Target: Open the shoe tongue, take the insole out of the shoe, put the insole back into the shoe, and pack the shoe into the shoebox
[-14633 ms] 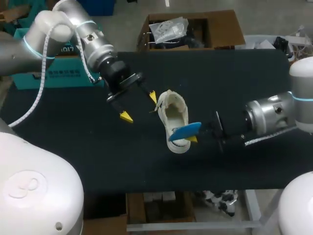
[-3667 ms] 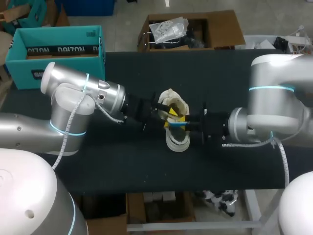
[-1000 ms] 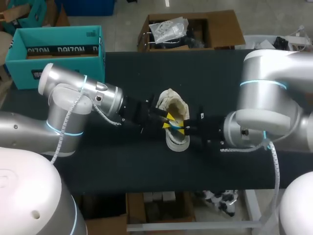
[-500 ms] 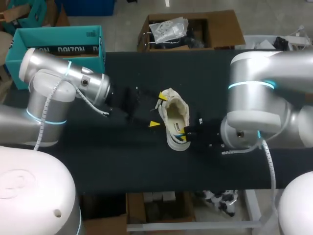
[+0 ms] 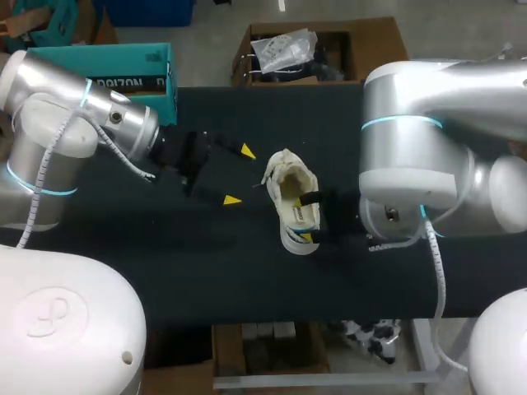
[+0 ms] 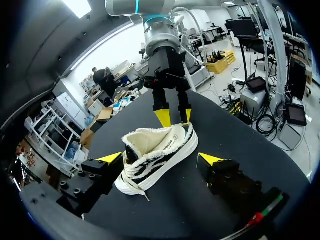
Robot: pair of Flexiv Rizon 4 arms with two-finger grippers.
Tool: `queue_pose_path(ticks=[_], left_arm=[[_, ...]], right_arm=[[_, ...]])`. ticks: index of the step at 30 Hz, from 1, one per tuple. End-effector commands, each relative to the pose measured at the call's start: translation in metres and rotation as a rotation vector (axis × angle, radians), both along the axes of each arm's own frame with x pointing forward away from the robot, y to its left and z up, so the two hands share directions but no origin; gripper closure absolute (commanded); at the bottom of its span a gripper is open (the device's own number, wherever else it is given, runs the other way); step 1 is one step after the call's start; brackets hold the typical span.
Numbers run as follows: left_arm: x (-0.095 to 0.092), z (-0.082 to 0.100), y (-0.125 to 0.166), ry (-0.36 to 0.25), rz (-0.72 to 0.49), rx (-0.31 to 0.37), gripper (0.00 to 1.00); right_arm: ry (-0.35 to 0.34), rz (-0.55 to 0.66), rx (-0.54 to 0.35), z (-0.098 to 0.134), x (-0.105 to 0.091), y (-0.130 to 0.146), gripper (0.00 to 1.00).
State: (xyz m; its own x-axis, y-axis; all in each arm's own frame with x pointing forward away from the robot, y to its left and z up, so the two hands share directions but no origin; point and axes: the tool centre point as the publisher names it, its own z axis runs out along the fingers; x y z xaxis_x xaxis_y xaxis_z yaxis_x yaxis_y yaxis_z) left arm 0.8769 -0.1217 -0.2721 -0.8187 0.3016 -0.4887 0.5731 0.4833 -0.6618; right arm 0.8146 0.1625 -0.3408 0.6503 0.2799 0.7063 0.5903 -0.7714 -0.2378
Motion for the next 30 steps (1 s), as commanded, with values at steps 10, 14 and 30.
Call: queue_pose_path(ticks=[10, 14, 30], left_arm=[[-0.003, 0.014, 0.008, 0.086, 0.177, 0.064, 0.00], [-0.001, 0.016, 0.013, 0.083, 0.252, 0.137, 0.00], [-0.001, 0.016, 0.013, 0.083, 0.252, 0.137, 0.00]], right_arm=[[-0.012, 0.104, 0.076, -0.003, 0.021, 0.020, 1.00], [0.015, 0.113, 0.092, -0.021, 0.028, 0.025, 1.00], [0.136, 0.044, 0.092, -0.067, 0.030, 0.014, 1.00]])
